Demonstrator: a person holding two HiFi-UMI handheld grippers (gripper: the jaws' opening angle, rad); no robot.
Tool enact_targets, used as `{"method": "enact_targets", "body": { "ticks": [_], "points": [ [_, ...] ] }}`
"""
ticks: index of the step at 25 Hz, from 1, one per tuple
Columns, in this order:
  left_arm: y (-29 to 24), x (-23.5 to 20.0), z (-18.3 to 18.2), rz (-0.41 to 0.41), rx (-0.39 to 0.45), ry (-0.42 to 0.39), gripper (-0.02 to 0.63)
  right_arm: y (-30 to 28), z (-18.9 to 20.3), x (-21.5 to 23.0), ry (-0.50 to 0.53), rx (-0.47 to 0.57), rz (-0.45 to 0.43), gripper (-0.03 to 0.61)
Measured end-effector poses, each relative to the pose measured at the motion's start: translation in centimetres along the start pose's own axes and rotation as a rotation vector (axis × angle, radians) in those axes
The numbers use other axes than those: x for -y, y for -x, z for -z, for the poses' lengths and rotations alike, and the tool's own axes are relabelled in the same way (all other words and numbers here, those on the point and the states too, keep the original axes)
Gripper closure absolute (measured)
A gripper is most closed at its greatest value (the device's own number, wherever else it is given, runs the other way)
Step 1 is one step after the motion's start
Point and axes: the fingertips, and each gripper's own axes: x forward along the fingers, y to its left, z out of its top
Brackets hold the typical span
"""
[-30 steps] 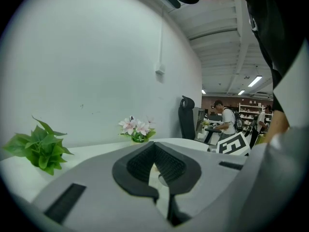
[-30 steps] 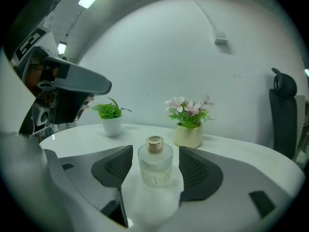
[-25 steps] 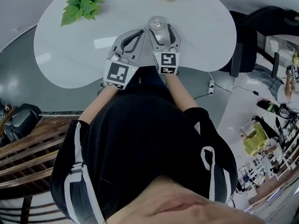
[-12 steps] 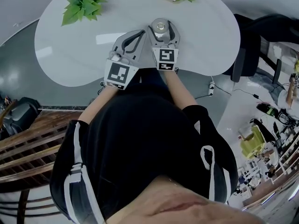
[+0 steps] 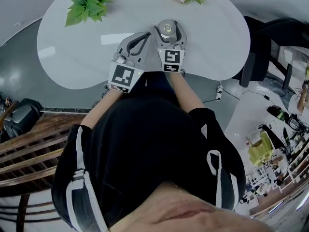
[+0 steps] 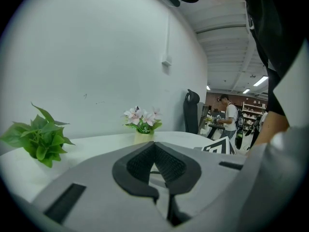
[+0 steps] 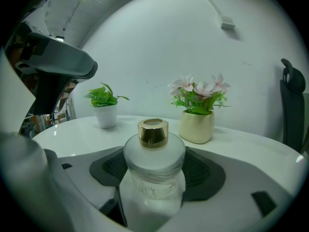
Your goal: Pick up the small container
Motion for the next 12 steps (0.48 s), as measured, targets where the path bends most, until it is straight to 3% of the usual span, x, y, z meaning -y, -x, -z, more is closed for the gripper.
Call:
{"method": "enact_targets", "body": {
  "ticks": [7,12],
  "points": [
    [0.4,-0.5,-0.1,-0.007,0.007,-0.002,0.606,-0.1,0.0,-0.1,-0.018,-0.015,-0.004,0.252],
    [0.6,-0.8,-0.3,-0.014,0.020,-0.007,0.607,1.0,-2.5,0.1,-0.011,0.026,0.012,0.252]
  ]
}}
